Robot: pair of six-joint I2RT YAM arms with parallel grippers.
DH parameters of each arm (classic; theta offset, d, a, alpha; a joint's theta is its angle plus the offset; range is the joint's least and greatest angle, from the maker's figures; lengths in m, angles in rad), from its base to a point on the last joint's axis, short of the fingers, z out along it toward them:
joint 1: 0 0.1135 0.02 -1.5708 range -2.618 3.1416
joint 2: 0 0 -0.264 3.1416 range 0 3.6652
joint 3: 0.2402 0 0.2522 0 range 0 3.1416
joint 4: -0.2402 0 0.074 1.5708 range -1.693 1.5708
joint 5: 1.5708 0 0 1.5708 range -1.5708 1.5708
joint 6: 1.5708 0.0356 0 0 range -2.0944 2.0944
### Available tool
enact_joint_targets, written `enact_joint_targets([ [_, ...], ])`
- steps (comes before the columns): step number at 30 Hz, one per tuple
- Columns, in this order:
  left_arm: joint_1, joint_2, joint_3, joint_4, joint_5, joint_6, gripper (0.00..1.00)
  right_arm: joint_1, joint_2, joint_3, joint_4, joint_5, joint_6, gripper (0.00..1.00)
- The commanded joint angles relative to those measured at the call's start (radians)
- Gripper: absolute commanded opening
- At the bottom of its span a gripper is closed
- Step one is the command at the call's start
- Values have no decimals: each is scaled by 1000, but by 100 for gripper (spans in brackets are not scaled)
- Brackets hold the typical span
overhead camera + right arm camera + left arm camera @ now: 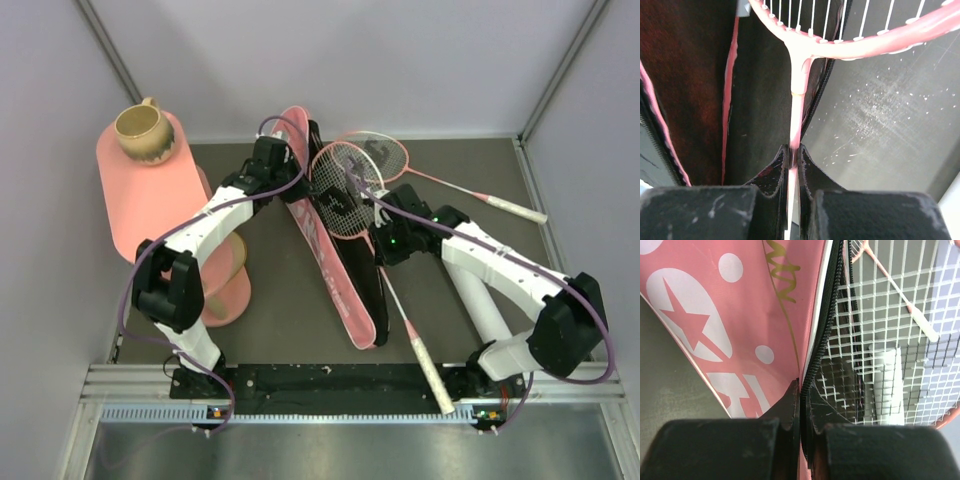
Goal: Pack up the badminton gear
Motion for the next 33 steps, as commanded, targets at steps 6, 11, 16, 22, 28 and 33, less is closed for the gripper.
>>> enact_joint_targets([
  [6,31,-82,-115,198,155,10,0,20,148,256,24,-100,-20,0],
  [11,28,-107,-140,207,179,-1,0,13,287,413,25,-130,-2,0],
  [16,28,-130,-175,233,202,-10,0,-1,383,542,50,-176,41,0],
  [22,26,-135,-200,253,250,-30,0,-23,470,672,77,-170,76,0],
  [28,16,-136,-209,282,279,-73,0,-30,485,633,259,-87,187,0],
  [33,13,-125,-218,311,331,-118,0,-29,469,519,468,20,263,0],
])
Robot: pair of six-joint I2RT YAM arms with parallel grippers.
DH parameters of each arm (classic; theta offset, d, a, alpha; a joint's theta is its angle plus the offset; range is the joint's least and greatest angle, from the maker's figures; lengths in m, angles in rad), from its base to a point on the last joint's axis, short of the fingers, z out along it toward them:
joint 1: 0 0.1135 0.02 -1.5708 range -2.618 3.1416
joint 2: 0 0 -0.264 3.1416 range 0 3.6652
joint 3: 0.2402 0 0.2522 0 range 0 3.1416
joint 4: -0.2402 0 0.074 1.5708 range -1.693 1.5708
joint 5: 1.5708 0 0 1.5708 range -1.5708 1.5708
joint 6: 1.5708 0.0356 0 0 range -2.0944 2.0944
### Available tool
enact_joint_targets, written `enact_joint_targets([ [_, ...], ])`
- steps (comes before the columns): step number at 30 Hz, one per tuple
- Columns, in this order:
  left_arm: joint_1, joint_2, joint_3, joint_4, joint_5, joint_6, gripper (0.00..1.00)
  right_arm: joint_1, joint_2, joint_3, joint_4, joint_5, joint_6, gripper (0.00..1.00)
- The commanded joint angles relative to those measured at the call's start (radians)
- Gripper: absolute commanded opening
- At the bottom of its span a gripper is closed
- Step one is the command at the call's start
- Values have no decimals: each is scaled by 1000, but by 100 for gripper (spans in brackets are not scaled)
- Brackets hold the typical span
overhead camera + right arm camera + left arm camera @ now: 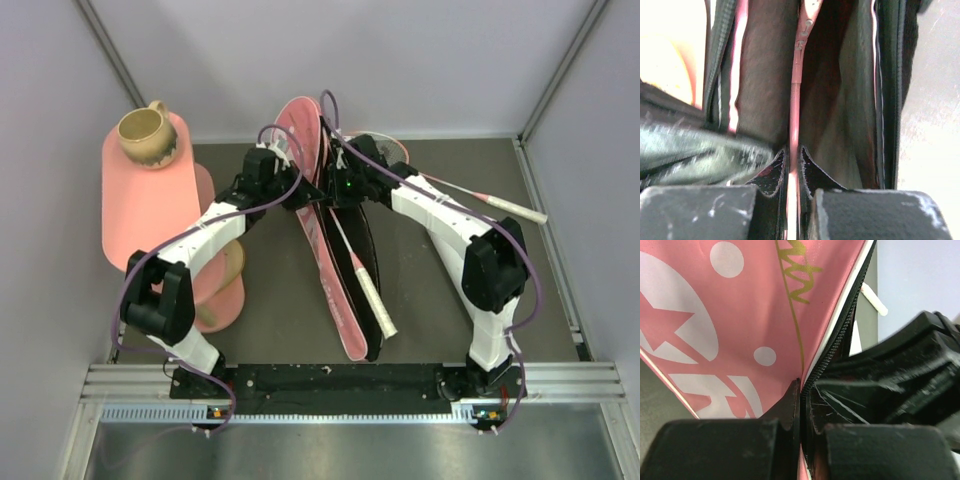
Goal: Pack up the badminton gear
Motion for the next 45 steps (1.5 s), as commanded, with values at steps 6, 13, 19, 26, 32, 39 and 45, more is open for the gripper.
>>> enact_joint_targets([
  [6,0,-28,-64,135,173,-133,0,0,-51,-176,472,237,153,0],
  [13,0,-25,-87,205,220,-199,0,15,-60,-240,526,341,184,0],
  [19,0,-20,-93,248,264,-231,0,40,-89,-155,408,392,-14,0],
  [26,-4,-5,-104,317,309,-294,0,44,-91,-89,354,351,-192,0],
  [32,8,-8,-110,204,240,-187,0,52,-25,-93,325,182,-117,7],
  [39,34,-5,-130,167,209,-129,0,50,-37,-168,327,45,-103,29],
  [45,39,-11,-129,164,206,-110,0,3,-183,-243,317,-24,-123,43],
])
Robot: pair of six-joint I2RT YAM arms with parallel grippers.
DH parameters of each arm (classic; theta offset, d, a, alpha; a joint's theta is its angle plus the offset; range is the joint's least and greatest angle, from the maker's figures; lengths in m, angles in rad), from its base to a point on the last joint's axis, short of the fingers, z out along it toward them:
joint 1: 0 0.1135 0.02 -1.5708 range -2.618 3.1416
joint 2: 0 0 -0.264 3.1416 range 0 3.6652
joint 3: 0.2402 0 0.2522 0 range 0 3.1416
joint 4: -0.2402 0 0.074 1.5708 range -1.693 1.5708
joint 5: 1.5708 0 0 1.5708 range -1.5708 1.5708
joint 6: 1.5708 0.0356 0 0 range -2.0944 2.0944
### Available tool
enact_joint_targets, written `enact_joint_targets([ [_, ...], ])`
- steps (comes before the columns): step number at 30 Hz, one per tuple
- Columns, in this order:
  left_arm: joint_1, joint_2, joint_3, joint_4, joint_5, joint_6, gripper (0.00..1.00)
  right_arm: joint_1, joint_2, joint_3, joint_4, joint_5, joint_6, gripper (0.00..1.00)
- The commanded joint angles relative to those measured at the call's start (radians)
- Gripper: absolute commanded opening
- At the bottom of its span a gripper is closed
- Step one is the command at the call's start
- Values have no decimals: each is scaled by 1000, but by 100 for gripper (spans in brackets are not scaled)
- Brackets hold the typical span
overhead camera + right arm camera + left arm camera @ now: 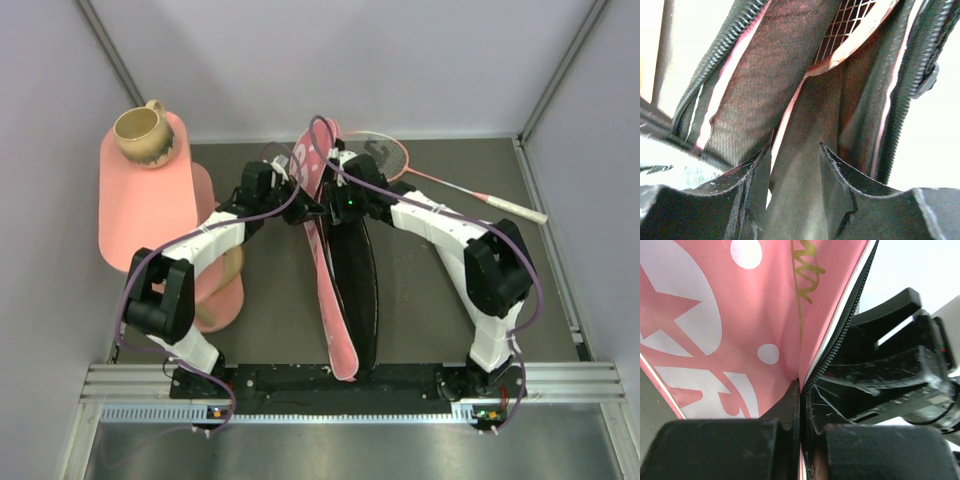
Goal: Pack up the badminton gear
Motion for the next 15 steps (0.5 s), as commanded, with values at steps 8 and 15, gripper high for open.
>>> enact_joint_targets([
  [8,8,-35,40,-78,23,48,0,-170,-371,-19,2,-50,-145,59],
  [15,10,-31,155,-180,55,91,0,-349,-329,118,-68,-50,-298,77],
])
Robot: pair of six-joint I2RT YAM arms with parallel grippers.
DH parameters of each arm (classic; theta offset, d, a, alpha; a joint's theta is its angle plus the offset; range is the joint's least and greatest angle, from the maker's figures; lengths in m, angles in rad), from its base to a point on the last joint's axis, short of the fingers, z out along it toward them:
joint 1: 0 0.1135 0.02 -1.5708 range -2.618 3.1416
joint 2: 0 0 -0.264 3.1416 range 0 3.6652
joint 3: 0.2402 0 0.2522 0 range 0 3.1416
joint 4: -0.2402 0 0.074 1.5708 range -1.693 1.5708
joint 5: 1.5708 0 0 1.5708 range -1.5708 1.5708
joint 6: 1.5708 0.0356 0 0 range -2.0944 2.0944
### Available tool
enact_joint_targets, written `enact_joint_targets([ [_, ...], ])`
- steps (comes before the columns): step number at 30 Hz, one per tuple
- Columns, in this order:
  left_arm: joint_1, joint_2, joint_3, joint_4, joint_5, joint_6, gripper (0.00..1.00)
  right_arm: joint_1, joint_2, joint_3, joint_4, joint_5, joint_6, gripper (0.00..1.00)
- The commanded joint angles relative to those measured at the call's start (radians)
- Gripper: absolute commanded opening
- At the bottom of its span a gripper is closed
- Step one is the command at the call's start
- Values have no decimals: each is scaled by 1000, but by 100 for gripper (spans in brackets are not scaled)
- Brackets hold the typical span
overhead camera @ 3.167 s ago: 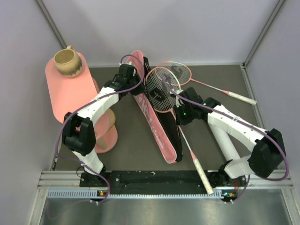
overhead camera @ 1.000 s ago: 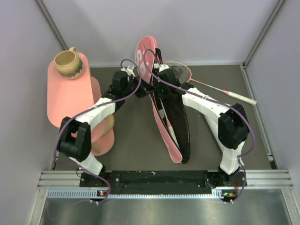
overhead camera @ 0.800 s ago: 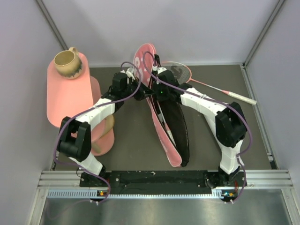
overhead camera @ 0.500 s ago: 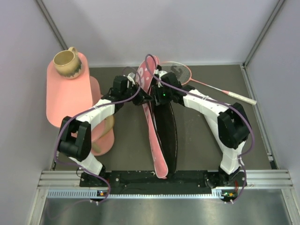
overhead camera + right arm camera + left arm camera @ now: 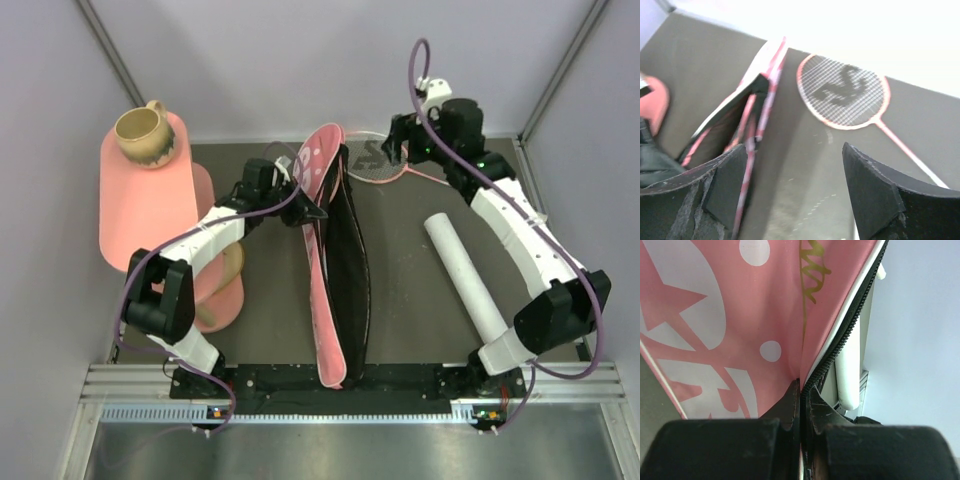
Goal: Pack up the badminton gear
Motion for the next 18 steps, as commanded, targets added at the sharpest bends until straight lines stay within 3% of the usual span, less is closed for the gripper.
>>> enact_joint_targets([
  [1,17,-26,112,-30,46,38,0,-91,48,80,-38,-3,-144,78],
  [8,29,-52,62,1,63,42,0,-262,269,210,-78,-41,-204,81],
  [18,46,-68,15,19,73,54,0,-331,633,509,-247,-49,-351,76],
])
